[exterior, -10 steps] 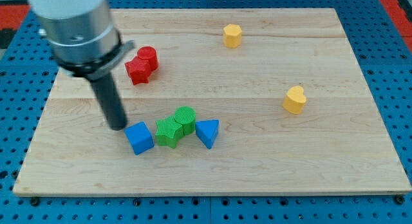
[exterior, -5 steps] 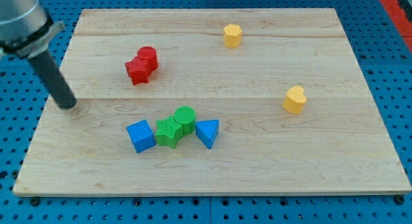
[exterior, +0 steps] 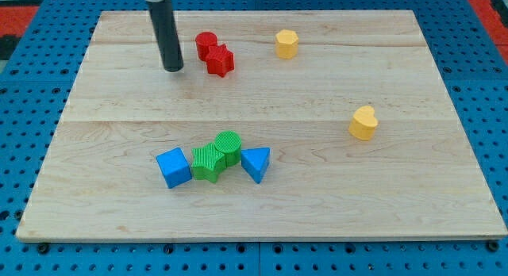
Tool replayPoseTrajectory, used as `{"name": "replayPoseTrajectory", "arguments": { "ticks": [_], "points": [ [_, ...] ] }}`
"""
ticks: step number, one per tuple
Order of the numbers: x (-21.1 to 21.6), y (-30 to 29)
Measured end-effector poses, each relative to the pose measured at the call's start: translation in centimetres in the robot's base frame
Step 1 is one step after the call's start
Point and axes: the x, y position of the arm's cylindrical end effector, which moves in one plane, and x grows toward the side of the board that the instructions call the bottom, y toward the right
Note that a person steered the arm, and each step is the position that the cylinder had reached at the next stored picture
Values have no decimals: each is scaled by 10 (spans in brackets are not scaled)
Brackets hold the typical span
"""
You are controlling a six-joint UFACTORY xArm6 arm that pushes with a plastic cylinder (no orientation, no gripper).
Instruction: Move the red blocks towards the yellow hexagon
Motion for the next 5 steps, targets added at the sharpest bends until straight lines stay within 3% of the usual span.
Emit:
{"name": "replayPoseTrajectory", "arguments": {
  "ticks": [1, 2, 3, 4, 5],
  "points": [
    [0, 74],
    [2, 101],
    [10, 21],
    [-38, -15],
    [-62, 26]
  ]
}}
